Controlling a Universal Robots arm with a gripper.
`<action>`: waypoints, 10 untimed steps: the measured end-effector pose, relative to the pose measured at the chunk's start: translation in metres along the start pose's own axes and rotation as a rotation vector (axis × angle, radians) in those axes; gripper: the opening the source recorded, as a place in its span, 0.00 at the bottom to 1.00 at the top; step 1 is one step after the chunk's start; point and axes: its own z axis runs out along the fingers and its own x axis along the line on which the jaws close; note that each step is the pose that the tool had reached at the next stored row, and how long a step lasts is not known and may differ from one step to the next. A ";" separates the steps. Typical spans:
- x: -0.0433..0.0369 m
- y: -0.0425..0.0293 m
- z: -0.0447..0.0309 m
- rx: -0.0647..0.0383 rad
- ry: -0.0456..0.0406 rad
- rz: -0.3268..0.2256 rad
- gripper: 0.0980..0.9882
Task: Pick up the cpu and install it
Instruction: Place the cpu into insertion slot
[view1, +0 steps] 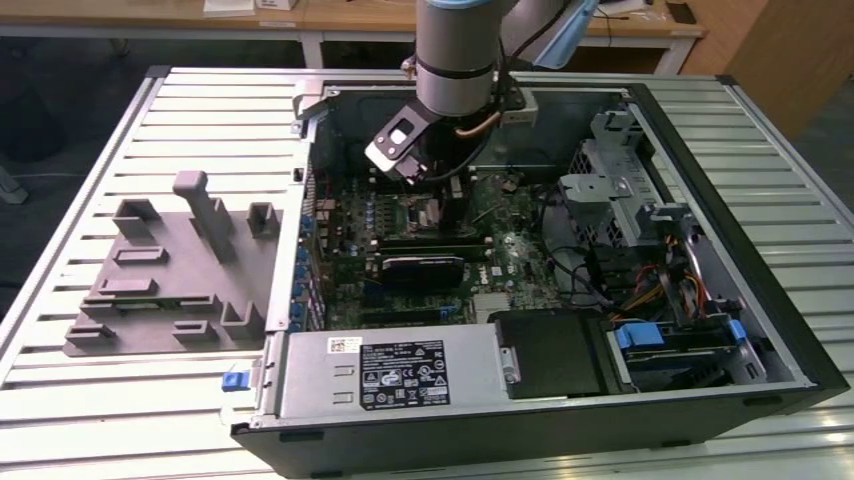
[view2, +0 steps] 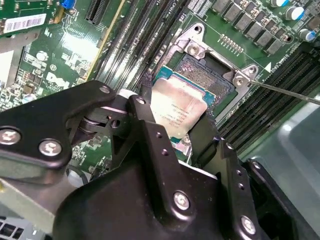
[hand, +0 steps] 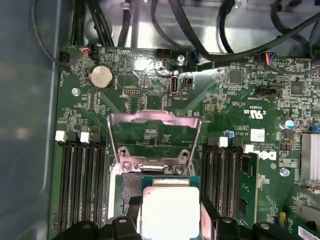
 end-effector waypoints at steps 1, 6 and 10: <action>-0.0002 0.0000 -0.0047 0.001 -0.0009 0.000 0.50; -0.0003 0.0007 -0.0235 0.000 0.0002 0.000 0.50; -0.0002 0.0005 -0.0218 0.000 0.0080 0.000 0.50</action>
